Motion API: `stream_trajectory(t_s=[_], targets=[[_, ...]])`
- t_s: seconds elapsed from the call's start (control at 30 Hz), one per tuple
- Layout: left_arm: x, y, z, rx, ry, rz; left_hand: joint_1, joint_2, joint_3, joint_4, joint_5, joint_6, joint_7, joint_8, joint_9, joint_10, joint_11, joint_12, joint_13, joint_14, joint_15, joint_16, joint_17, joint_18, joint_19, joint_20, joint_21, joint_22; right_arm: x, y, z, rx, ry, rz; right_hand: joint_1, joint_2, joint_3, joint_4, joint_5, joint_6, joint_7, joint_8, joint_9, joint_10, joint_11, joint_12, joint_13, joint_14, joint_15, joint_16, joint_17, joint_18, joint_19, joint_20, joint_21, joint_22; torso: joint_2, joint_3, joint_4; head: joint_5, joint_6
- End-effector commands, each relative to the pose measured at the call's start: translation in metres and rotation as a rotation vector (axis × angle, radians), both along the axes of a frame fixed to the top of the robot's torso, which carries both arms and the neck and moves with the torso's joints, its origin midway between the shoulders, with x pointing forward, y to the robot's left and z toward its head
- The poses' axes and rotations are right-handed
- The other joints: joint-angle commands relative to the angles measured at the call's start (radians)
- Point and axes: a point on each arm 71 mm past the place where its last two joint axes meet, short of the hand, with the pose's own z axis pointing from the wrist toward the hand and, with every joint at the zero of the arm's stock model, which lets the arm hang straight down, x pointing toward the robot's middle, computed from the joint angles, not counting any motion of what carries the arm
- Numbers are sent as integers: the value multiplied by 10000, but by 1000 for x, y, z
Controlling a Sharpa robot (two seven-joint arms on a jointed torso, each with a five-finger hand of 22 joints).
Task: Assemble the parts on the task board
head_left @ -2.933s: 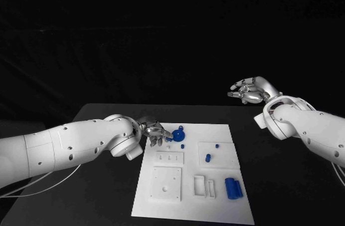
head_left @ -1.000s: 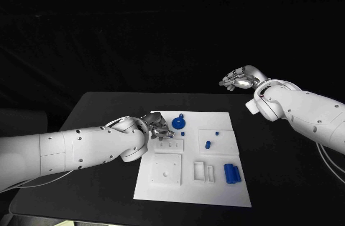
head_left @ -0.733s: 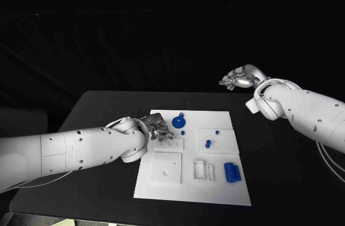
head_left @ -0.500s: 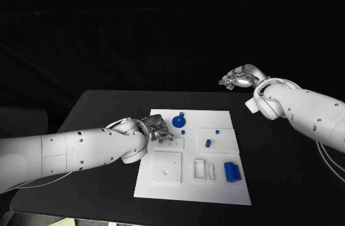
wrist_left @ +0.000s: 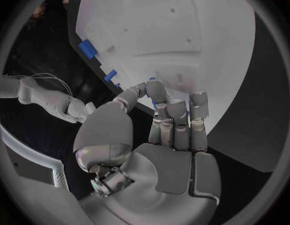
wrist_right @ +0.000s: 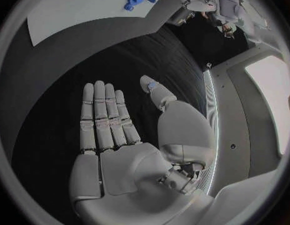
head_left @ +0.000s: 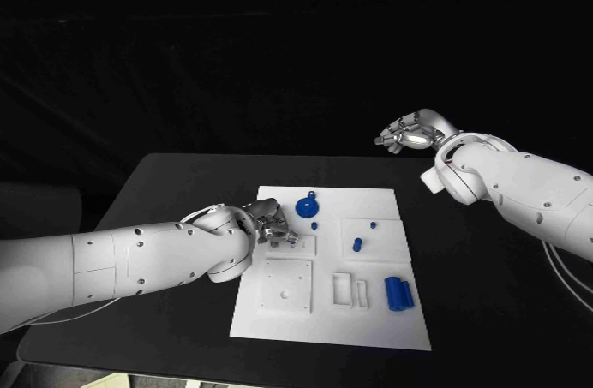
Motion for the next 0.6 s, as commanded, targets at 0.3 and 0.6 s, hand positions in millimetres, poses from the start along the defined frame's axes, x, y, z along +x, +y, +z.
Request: stream_trajectory(t_s=[0.3,0.6], targets=[[-1,-4,-4,206,72,-271,56,2,810,-756,-46,1145,-666,93,76,-97,-177,186,75,408,-488,130,17,208,82,-1348,109,59,-1,4,0,-73,31,257,104,23,-71,35,98,-24,19,-2,-28,98,7,-60,-46,-20,41,-47,-15,23,-101,5,-46,-4,4,6,-4,17,-19],[-1,-5,-6,299,122,-318,52,14,792,-747,-105,1168,-680,125,91,-110,-190,269,106,433,-499,194,12,228,117,-1352,145,93,-1,5,0,-77,34,262,94,26,-82,44,134,-33,23,-4,-42,106,12,-83,-77,-27,50,-61,-20,25,-119,16,-61,-2,-3,5,0,-6,-56]])
